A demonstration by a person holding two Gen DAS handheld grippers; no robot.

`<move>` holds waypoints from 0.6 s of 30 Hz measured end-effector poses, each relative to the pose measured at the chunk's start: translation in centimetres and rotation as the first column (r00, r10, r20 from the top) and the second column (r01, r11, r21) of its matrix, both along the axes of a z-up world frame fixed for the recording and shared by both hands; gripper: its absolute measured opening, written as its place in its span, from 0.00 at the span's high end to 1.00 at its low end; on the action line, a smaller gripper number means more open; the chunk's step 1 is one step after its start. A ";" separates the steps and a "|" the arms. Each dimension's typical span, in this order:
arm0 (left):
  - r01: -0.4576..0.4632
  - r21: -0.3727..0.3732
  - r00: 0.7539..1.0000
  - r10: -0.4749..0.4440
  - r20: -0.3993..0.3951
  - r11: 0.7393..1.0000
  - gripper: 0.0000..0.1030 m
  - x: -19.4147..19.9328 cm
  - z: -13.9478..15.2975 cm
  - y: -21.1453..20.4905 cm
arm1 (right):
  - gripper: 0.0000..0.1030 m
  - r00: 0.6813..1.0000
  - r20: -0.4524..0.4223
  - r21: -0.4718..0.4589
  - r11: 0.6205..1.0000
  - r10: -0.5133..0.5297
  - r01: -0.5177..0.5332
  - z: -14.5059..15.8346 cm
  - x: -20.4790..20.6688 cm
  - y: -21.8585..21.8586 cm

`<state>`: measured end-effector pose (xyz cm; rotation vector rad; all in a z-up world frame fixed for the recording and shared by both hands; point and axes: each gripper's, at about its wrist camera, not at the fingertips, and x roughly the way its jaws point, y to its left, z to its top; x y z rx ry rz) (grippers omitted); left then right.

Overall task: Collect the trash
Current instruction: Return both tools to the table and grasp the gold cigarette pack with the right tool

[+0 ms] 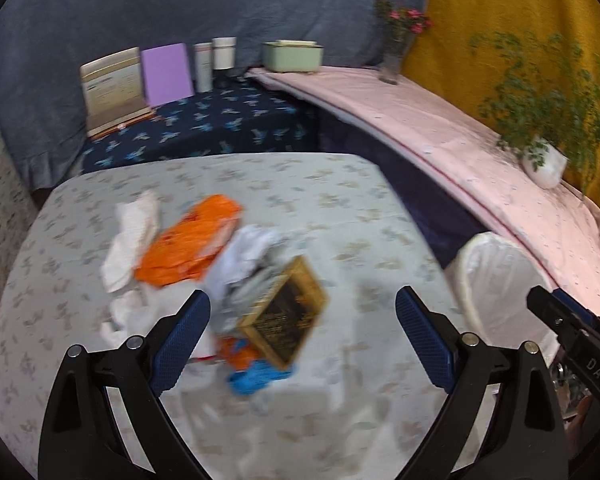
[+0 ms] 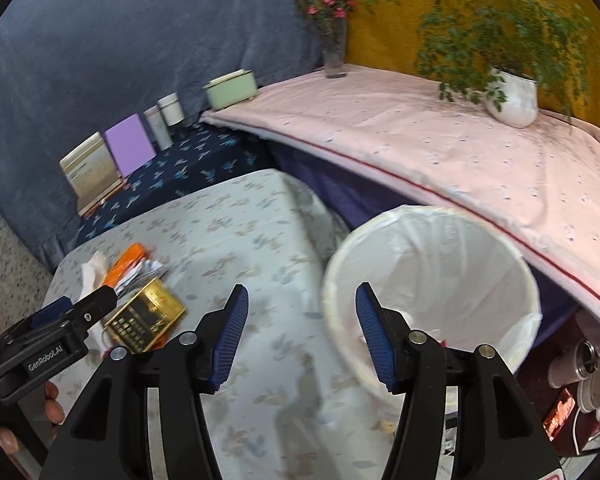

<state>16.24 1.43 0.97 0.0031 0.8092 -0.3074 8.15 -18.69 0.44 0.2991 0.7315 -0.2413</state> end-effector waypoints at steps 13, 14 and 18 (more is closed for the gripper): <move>-0.083 0.023 0.992 0.085 -0.090 0.996 0.25 1.9 -4.5 9.7 | 0.47 0.991 -0.058 0.025 0.993 0.120 -0.119 -2.4 2.7 8.5; -0.079 0.019 0.992 0.080 -0.102 0.997 0.28 2.3 -4.9 10.0 | 0.47 0.990 -0.063 0.031 0.992 0.123 -0.121 -2.6 2.9 8.9; -0.060 -0.003 0.989 0.059 -0.134 0.998 0.41 3.2 -5.8 10.6 | 0.47 0.988 -0.080 0.058 0.990 0.132 -0.128 -3.4 4.1 10.1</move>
